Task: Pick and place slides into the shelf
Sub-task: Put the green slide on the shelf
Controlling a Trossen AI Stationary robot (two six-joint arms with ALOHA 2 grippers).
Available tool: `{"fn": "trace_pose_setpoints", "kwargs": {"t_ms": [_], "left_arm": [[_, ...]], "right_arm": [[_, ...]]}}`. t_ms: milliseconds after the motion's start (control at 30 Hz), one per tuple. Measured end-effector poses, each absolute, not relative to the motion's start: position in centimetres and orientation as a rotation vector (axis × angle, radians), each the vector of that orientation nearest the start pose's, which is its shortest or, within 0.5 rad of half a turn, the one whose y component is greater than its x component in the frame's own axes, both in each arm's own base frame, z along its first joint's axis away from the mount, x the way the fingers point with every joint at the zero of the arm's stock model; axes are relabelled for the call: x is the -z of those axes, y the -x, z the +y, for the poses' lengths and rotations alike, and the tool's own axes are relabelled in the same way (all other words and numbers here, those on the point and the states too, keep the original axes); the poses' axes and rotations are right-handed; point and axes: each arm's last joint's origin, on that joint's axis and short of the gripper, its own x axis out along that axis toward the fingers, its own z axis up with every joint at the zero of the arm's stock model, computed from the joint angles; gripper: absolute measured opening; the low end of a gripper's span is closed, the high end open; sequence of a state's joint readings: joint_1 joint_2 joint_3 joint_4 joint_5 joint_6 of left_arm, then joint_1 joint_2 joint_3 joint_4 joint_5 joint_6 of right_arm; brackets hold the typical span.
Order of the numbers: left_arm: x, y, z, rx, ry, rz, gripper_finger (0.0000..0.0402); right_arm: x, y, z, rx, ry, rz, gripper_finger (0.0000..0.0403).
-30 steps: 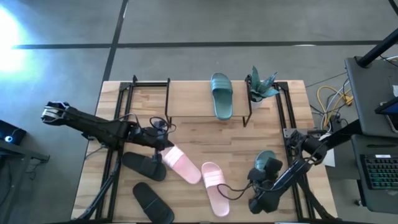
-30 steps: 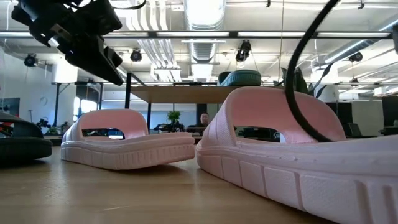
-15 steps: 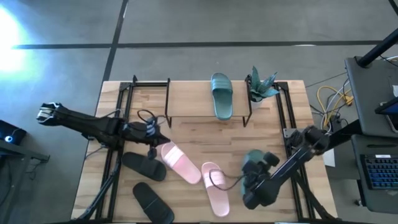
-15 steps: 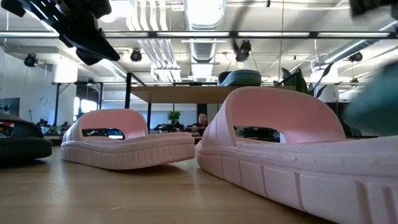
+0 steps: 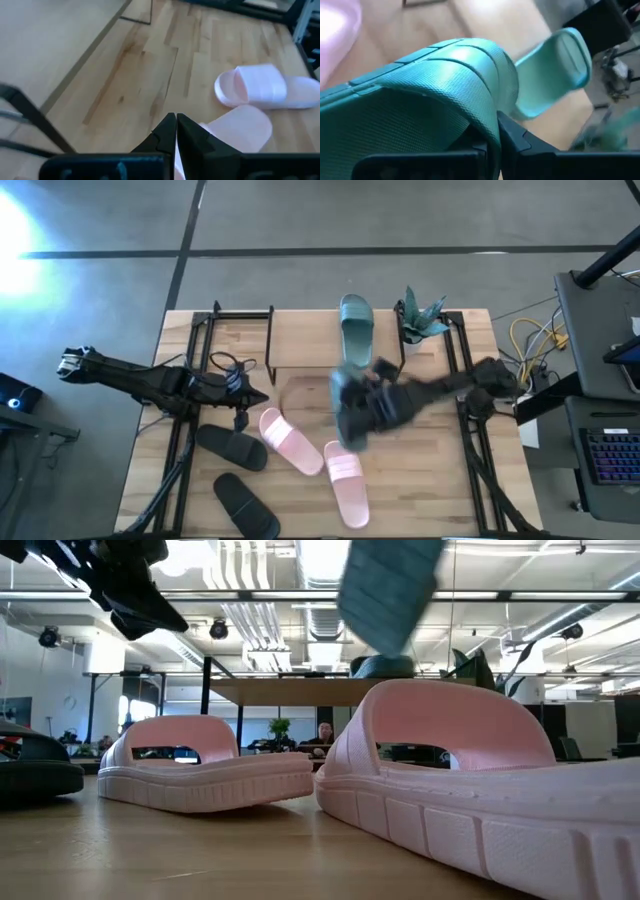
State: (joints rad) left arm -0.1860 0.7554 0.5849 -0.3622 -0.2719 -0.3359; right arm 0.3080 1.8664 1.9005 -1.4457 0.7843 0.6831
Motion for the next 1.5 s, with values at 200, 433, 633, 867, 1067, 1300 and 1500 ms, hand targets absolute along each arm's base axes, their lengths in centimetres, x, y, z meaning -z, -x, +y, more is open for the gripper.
{"fn": "trace_pose_setpoints", "kwargs": {"t_ms": [200,433,633,867,1067,1300,1500], "left_arm": [[-24.9,-15.8,-2.1,-0.209,0.185,0.541,0.0000],[-24.5,-15.7,-2.0,-0.232,0.175,0.548,0.0000],[-24.5,-15.7,-1.7,-0.322,0.108,0.528,0.0000],[-24.5,-15.7,-1.6,-0.329,0.060,0.533,0.0000],[-24.4,-15.7,-1.6,-0.329,0.059,0.535,0.0000],[-24.4,-15.8,-1.7,-0.329,0.058,0.537,0.0000],[-24.4,-15.8,-1.6,-0.330,0.059,0.535,0.0000]], "right_arm": [[-36.8,-38.0,2.0,0.733,0.228,0.841,0.0012],[-37.4,-39.4,-2.9,0.735,0.239,0.782,0.0012],[-34.9,-41.4,-7.6,0.872,0.263,0.808,0.0012],[-29.7,-44.3,-11.4,0.926,0.359,0.959,0.0012],[-29.1,-45.4,-11.4,0.944,0.547,1.049,0.0012],[-30.8,-45.2,-11.2,1.012,0.648,1.065,0.0013],[-29.7,-44.6,-11.6,0.954,0.674,1.176,0.0013]]}}
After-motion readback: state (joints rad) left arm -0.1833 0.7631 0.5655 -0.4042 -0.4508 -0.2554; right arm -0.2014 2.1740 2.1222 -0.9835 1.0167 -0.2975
